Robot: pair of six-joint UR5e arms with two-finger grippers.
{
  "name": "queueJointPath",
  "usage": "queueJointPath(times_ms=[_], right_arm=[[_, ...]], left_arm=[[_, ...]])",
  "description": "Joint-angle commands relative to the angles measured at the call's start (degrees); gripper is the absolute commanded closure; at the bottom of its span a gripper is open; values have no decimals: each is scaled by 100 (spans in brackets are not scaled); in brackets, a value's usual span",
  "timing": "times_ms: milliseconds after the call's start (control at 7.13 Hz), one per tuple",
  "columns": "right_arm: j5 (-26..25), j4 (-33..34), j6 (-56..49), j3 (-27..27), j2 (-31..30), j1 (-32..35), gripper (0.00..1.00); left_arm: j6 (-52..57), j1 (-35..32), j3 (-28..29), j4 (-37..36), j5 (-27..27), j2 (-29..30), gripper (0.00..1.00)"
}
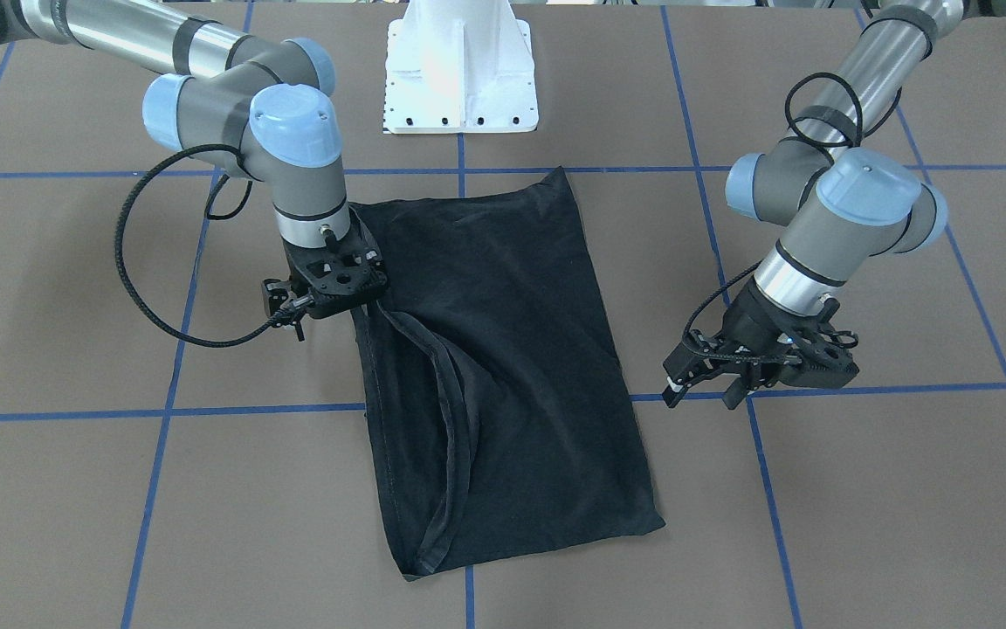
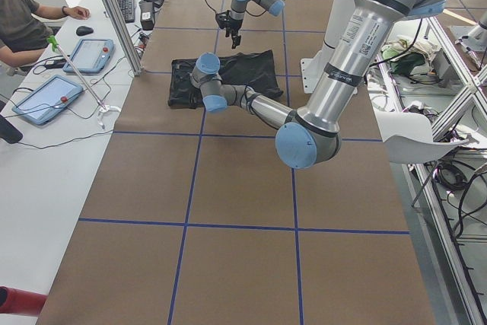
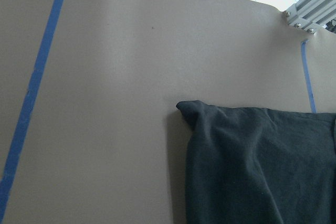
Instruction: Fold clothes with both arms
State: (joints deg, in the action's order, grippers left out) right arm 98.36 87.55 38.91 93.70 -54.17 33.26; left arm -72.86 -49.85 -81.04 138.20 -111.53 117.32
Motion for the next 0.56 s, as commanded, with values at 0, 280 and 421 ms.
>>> queueJointPath(times_ms=[0,280,421], right_arm=[[-36,-18,64,-132,318,-231,1],[-255,-18,90,-150,346,-478,1],[-422,-27,90,-263,407,-575,1]], left_arm=[[0,10,18,32,0,2,0],[0,10,9,23,0,-7,0],[0,10,9,32,0,-7,0]])
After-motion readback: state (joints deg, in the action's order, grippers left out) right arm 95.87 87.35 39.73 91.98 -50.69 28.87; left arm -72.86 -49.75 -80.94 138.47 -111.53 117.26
